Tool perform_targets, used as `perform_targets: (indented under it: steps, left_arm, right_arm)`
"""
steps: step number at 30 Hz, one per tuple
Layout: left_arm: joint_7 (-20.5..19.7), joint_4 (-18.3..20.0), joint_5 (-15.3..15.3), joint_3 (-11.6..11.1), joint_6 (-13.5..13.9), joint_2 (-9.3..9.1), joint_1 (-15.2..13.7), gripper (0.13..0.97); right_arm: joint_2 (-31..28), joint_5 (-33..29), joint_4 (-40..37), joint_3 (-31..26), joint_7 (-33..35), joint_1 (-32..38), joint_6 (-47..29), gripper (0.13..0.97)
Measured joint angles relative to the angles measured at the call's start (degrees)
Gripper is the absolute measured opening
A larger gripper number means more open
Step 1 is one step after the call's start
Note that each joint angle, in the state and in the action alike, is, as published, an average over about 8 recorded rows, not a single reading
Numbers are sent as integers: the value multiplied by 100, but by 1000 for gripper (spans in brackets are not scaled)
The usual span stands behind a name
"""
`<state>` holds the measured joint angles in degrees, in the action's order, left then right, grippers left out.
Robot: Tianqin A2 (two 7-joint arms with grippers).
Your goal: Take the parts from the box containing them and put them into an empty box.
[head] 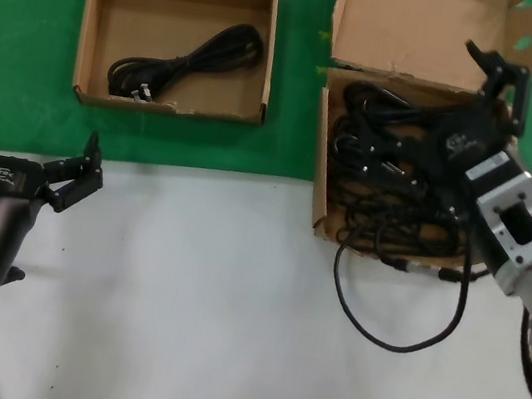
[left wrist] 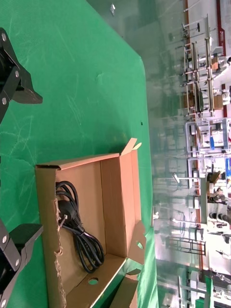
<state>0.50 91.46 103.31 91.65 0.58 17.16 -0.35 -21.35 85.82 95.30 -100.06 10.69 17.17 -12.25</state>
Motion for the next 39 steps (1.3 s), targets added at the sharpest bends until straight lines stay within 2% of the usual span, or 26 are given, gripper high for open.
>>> perform_targets:
  steps: [11,29,39]
  left_arm:
    - [-16,7,-6,1,-19,1,12,941]
    - [-43,18,-15,2,-49,2,30,966]
    - [-46,20,-16,2,-53,3,33,966]
  right_arm:
    - [136,567,-119,275,-350,-562,401,966]
    - [355,1478,-309,716,-913,-1467,1046,966]
    - [384,1601,-335,775,-988,-1588,1133,966]
